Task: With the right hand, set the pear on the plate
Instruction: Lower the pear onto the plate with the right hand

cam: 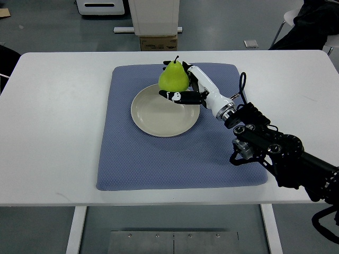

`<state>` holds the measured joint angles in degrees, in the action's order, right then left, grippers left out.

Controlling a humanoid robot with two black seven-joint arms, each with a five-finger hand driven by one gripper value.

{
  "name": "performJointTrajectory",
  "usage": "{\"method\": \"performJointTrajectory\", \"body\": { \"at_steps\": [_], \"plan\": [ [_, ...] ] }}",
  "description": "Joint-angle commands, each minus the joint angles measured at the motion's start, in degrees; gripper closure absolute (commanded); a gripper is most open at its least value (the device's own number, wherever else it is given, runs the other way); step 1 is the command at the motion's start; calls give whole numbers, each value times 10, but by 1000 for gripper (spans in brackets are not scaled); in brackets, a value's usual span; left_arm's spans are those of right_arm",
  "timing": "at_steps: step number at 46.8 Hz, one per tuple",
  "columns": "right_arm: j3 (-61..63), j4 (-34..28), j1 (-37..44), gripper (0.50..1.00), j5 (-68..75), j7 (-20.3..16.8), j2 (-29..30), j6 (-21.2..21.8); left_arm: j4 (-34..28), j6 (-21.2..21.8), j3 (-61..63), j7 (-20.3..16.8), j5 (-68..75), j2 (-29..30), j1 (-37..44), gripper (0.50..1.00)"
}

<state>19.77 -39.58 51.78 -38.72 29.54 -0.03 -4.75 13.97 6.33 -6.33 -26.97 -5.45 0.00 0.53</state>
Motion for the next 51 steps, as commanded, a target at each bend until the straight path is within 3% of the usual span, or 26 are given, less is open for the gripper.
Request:
{"method": "performJointTrajectory", "body": {
  "at_steps": [1,23,47,51],
  "plan": [
    [-19,13,6,1000,0,-3,0,0,0,0,0,0,0,0,0,500],
    [-82,65,5,1000,0,-18,0,-1,0,0,0,0,0,0,0,500],
    [-89,66,3,1000,5,-11,0,-19,0,0,0,0,0,0,0,500],
    [-88,65,3,925,12,-11,0,-25,0,0,0,0,0,0,0,500]
  ]
}}
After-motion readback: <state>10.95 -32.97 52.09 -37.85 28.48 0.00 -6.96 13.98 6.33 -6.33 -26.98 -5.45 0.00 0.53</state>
